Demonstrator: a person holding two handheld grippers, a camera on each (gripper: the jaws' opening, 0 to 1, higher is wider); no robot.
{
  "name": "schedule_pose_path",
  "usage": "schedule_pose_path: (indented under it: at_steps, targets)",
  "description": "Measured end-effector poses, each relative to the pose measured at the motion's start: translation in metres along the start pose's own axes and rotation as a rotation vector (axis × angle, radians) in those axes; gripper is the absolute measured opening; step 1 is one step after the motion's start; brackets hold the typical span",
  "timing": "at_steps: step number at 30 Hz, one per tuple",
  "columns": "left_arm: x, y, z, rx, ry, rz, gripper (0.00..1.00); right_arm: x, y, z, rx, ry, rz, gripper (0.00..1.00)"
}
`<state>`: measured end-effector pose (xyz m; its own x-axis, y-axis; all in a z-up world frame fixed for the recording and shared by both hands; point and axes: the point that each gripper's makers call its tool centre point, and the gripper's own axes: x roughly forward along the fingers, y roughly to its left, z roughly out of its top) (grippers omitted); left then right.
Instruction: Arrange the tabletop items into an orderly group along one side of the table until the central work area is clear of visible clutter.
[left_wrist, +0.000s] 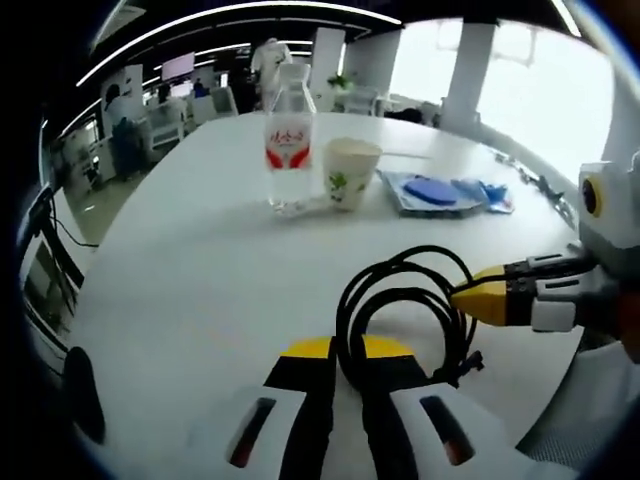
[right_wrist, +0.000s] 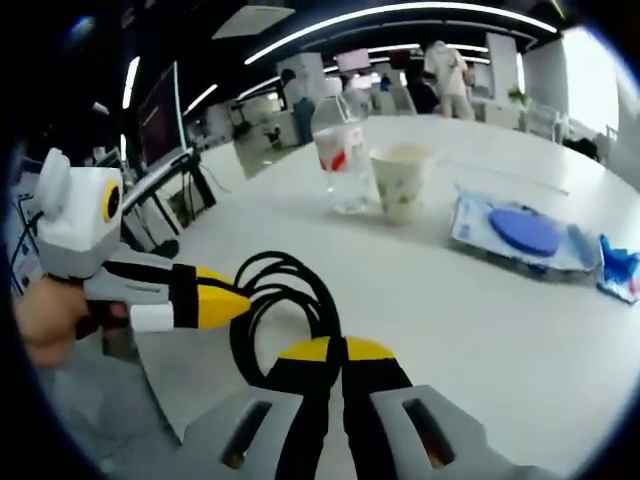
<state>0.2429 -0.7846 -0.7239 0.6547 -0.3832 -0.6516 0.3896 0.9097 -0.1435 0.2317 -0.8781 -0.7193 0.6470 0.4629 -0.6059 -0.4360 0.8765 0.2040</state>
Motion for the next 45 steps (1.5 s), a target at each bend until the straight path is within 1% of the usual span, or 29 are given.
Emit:
schedule_pose_path:
  at_steps: [7,11,13,17,18,21,24,29,30,33,38,42,45]
  targets:
    - [-0.015,-0.012,0.036,0.023,-0.084,0.003,0.07,-0.023,-0.005,0.03,0.018,-0.085,-0.007,0.0]
    - [-0.022,-0.024,0.05,0.034,-0.118,-0.006,0.07,-0.037,-0.012,0.041,0.022,-0.118,-0.015,0.0]
    - [-0.022,-0.036,0.057,0.05,-0.137,-0.012,0.07,-0.046,-0.017,0.045,0.027,-0.132,-0.022,0.0]
    - [-0.022,-0.055,0.065,0.063,-0.148,-0.03,0.07,-0.065,-0.032,0.048,0.021,-0.147,-0.038,0.0]
    - [-0.022,-0.064,0.068,0.066,-0.151,-0.037,0.07,-0.072,-0.037,0.049,0.027,-0.155,-0.044,0.0]
    - [-0.023,-0.081,0.075,0.084,-0.161,-0.051,0.07,-0.085,-0.049,0.05,0.042,-0.163,-0.059,0.0]
    - [-0.017,-0.101,0.082,0.097,-0.166,-0.07,0.07,-0.102,-0.067,0.048,0.027,-0.169,-0.08,0.0]
    - [-0.007,-0.144,0.091,0.128,-0.174,-0.106,0.07,-0.128,-0.098,0.042,0.049,-0.179,-0.112,0.0]
    - [-0.005,-0.15,0.092,0.132,-0.171,-0.112,0.07,-0.133,-0.106,0.04,0.054,-0.178,-0.119,0.0]
    - [0.0,-0.171,0.096,0.147,-0.171,-0.129,0.07,-0.142,-0.12,0.038,0.067,-0.182,-0.131,0.0]
    - [0.01,-0.198,0.106,0.17,-0.171,-0.146,0.07,-0.159,-0.143,0.036,0.084,-0.197,-0.148,0.0]
    - [0.017,-0.215,0.111,0.187,-0.169,-0.152,0.07,-0.171,-0.164,0.034,0.097,-0.209,-0.16,0.0]
    - [0.024,-0.235,0.115,0.208,-0.165,-0.165,0.07,-0.181,-0.183,0.031,0.115,-0.219,-0.173,0.0]
